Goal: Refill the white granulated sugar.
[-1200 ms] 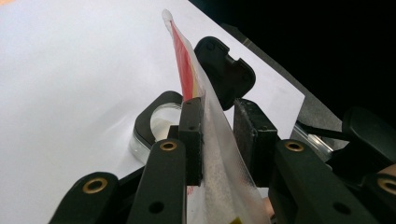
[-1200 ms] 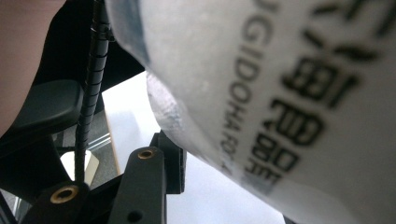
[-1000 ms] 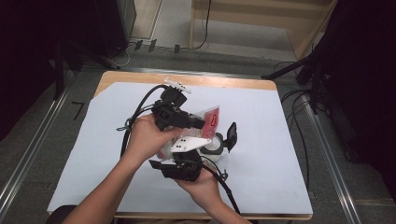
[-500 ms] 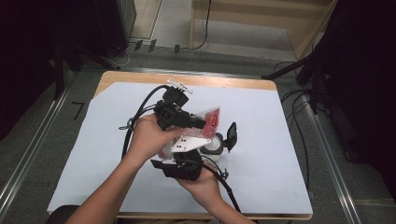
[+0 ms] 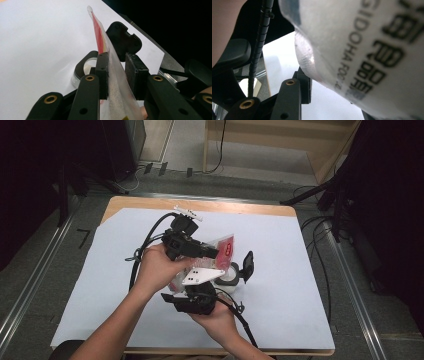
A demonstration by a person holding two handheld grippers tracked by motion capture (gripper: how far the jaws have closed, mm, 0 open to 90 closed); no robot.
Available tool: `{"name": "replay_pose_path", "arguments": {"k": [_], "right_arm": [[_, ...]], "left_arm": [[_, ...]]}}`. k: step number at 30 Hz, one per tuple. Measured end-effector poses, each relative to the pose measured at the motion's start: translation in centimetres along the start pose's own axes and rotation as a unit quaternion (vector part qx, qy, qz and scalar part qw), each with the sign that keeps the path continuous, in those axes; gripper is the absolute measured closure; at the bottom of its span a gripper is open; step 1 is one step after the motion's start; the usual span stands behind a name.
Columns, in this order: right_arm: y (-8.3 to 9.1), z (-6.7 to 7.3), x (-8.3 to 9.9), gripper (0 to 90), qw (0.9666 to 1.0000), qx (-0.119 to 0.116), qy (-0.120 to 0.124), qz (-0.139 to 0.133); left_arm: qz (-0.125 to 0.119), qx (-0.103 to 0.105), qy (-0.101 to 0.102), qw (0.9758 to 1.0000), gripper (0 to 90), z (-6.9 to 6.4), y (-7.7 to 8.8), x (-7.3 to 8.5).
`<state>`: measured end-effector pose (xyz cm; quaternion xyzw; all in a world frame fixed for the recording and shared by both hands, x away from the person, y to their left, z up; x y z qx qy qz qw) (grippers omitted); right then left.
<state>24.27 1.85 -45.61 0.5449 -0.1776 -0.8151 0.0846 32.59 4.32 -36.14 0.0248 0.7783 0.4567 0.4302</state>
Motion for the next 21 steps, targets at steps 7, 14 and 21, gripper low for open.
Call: {"name": "replay_pose_path", "arguments": {"k": [7, 14, 21], "right_arm": [[0.17, 0.01, -0.08, 63.7, 1.0, -0.004, -0.003, 0.003], [0.1, 0.09, -0.14, 63.7, 1.0, -0.005, -0.003, 0.005], [0.14, 0.11, -0.16, 63.7, 1.0, -0.006, -0.004, 0.005]], "left_arm": [[0.003, -0.004, -0.002, 1.0, 73.4, -0.01, 0.0, -0.07], [0.004, -0.008, -0.002, 1.0, 73.4, -0.15, 0.12, -0.01], [0.002, -0.009, -0.004, 0.9999, 73.3, -0.23, 0.1, -0.05]]}}
Point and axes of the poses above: each handheld gripper's, and its own axes: y roughly backward along the jaws, x roughly out of its underside, z roughly to its left, the point moved 5 cm from there along -y, roughly forward along the jaws, and after that the axes turned 13 degrees about -x, right-handed, at the moved point
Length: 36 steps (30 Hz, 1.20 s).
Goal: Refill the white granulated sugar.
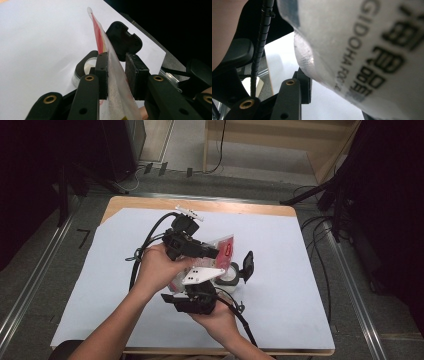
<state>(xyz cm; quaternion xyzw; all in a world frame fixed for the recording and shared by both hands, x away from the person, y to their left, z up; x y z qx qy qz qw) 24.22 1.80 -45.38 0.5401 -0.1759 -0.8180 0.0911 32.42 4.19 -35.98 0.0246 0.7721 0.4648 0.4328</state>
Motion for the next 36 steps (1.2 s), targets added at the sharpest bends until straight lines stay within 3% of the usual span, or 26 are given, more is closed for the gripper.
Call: {"name": "replay_pose_path", "arguments": {"k": [17, 27, 36], "right_arm": [[0.12, 0.04, -0.06, 63.7, 1.0, -0.005, -0.002, 0.004], [0.08, 0.23, -0.23, 63.7, 1.0, -0.007, -0.006, 0.004], [0.26, 0.37, -0.46, 63.9, 0.9995, -0.016, -0.028, -0.003]], "left_arm": [[0.0, -0.014, -0.006, 0.9999, 73.2, -0.4, 0.1, 0.0], [-0.002, -0.003, 0.003, 1.0, 72.6, -0.21, 0.25, -0.03], [-0.005, -0.005, 0.006, 1.0, 69.9, -0.34, 0.28, -0.12]]}}
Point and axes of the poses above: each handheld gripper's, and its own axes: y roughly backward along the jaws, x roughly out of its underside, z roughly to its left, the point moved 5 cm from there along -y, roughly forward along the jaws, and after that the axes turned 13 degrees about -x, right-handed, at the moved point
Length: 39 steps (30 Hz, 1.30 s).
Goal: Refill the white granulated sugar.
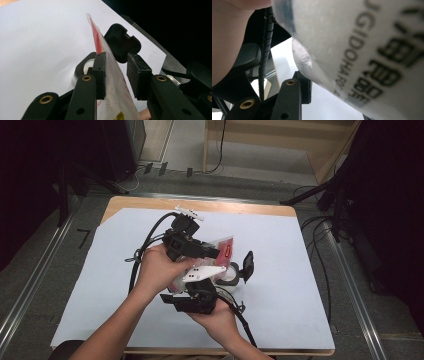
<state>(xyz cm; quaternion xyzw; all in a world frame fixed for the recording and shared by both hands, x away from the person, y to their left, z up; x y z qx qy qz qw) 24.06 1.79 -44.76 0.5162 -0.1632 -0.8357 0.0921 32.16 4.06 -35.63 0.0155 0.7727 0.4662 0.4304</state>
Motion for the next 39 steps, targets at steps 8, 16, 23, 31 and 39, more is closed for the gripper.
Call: {"name": "replay_pose_path", "arguments": {"k": [8, 16, 23, 31, 39], "right_arm": [[0.18, -0.15, -0.02, 63.9, 1.0, -0.003, -0.002, -0.003], [0.07, -0.06, 0.03, 63.6, 1.0, -0.003, 0.002, 0.002], [0.05, -0.03, 0.15, 63.3, 0.9999, 0.005, 0.011, 0.007], [0.0, -0.04, 0.17, 64.7, 0.9996, 0.013, 0.023, 0.01], [0.15, -0.2, 0.23, 70.7, 0.9993, 0.023, 0.025, 0.01]], "left_arm": [[-0.004, 0.005, 0.006, 1.0, 68.5, 0.22, -0.02, 0.03], [-0.001, 0.007, 0.005, 1.0, 71.4, 0.27, -0.06, 0.1], [0.001, 0.002, 0.002, 1.0, 72.4, 0.21, -0.08, 0.09], [-0.001, 0.001, 0.001, 1.0, 72.3, 0.21, -0.04, 0.05], [-0.006, 0.003, 0.002, 1.0, 72.3, 0.02, -0.11, -0.05]]}}
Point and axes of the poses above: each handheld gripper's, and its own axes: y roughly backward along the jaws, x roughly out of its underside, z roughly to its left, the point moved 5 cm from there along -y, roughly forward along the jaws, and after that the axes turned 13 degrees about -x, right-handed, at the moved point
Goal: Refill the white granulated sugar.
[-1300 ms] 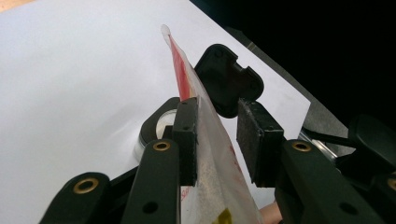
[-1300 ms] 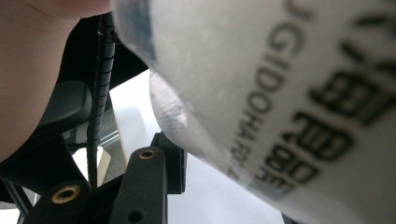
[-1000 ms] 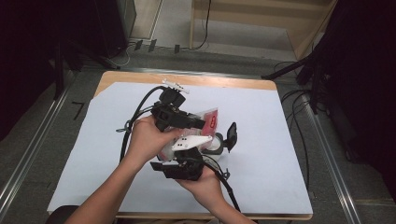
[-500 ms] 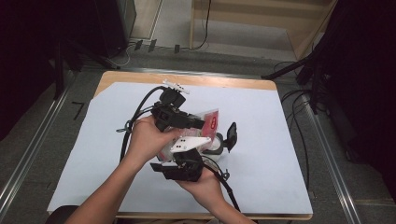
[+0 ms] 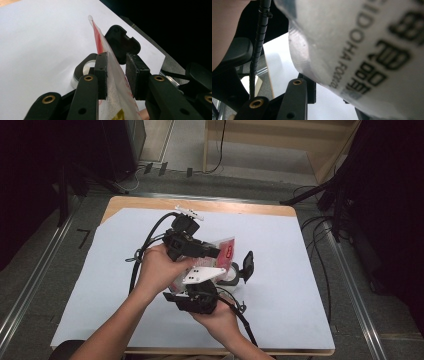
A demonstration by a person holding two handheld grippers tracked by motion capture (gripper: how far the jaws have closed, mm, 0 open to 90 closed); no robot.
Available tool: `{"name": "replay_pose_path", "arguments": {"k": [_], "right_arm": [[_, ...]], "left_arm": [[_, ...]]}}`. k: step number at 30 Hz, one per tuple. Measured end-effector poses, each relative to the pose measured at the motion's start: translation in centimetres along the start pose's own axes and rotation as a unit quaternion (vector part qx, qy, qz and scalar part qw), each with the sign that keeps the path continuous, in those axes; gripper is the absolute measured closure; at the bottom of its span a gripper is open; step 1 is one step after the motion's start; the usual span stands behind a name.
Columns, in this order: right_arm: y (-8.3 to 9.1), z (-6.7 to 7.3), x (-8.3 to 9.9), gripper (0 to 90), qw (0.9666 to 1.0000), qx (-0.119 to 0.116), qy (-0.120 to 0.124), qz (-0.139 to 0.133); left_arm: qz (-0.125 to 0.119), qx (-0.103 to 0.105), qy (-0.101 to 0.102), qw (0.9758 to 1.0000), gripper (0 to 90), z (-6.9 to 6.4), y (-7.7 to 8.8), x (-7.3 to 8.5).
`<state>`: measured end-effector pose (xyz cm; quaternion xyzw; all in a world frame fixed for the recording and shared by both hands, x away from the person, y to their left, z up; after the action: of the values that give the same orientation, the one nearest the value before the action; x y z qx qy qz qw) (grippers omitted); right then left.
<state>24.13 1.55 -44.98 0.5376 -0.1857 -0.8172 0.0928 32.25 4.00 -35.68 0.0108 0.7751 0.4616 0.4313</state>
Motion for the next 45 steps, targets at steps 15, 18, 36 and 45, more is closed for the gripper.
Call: {"name": "replay_pose_path", "arguments": {"k": [15, 18, 36, 45], "right_arm": [[0.11, -0.01, -0.12, 74.4, 0.9999, -0.004, -0.005, -0.009], [0.18, -0.09, -0.13, 78.2, 0.9999, -0.001, -0.001, -0.011], [0.41, -0.33, -0.21, 85.2, 0.9998, 0.009, 0.0, -0.019], [0.41, -0.53, -0.41, 84.9, 0.9995, 0.012, -0.007, -0.027]], "left_arm": [[0.0, -0.006, 0.002, 1.0, 72.5, -0.15, 0.17, -0.12], [-0.001, -0.006, 0.002, 1.0, 72.5, -0.14, 0.18, -0.14], [0.012, -0.007, 0.002, 0.9999, 73.0, -0.41, 0.14, -0.52], [0.02, -0.001, 0.008, 0.9998, 73.4, -0.44, -0.22, -0.96]]}}
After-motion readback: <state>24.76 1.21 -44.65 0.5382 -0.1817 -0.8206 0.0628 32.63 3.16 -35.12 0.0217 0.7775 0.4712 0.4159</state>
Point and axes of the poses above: each handheld gripper's, and its own axes: y roughly backward along the jaws, x roughly out of its underside, z roughly to its left, the point moved 5 cm from there along -y, roughly forward along the jaws, and after that the axes turned 13 degrees about -x, right-handed, at the moved point
